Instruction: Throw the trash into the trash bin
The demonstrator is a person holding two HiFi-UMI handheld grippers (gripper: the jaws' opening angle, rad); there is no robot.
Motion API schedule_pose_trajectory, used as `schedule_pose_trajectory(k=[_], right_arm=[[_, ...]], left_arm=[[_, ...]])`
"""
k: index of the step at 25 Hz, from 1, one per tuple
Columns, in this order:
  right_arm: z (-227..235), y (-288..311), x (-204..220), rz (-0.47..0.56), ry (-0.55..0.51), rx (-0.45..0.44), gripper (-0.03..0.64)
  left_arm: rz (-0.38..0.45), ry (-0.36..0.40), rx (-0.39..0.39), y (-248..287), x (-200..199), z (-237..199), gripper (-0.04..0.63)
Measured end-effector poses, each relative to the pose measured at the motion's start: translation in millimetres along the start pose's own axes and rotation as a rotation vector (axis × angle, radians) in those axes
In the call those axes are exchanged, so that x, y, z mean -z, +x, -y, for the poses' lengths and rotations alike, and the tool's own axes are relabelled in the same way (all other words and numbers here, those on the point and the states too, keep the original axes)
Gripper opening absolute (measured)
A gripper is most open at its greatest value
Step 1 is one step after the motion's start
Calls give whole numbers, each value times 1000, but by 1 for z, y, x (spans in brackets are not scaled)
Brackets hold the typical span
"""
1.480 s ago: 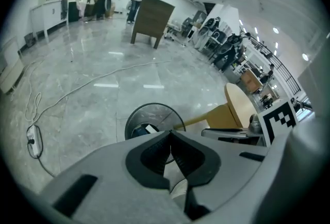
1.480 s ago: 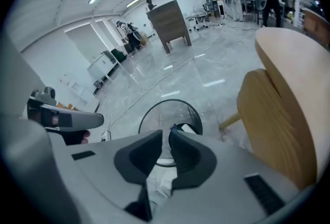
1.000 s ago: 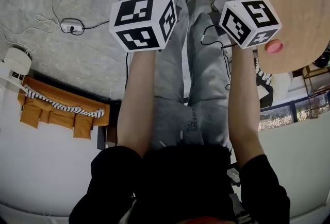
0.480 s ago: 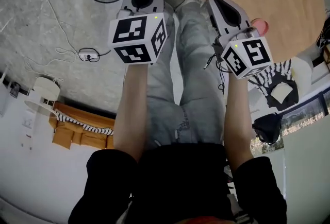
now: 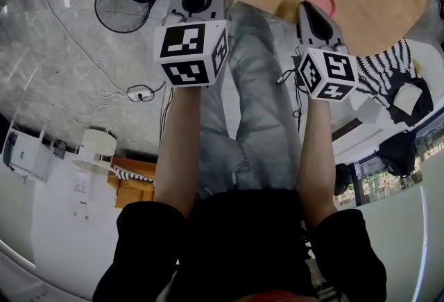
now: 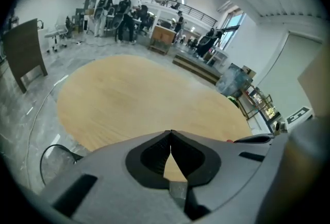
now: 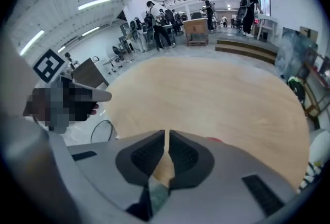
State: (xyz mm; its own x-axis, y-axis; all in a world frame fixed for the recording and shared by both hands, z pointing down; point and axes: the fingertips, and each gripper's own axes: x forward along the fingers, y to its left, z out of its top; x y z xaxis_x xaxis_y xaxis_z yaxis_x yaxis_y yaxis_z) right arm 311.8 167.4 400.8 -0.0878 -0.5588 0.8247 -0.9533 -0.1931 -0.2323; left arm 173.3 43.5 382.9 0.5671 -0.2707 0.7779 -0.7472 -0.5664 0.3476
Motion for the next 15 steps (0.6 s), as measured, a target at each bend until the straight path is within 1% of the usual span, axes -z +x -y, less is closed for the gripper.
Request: schedule_pose_trajectory(k=[2,5,7,10,12,15], right_arm=[[22,-4,14,-30,16,62,18],[40,-6,31,-62,48,92,20],[45,-4,38,-76,53,80,20],[50,-3,43,-86,66,37,20],[46,-2,45,-104,30,8,20],[34,5,50,-149,-54,-24,20]], left_arm=[[-23,20,19,10,4,17,9],[-57,62,40,22,10,38,9],[-72,85,49,28,12,50,9],[-82,103,63,33,13,70,9],[-84,108,70,34,14,77,9],[-82,99,65,35,17,74,9]])
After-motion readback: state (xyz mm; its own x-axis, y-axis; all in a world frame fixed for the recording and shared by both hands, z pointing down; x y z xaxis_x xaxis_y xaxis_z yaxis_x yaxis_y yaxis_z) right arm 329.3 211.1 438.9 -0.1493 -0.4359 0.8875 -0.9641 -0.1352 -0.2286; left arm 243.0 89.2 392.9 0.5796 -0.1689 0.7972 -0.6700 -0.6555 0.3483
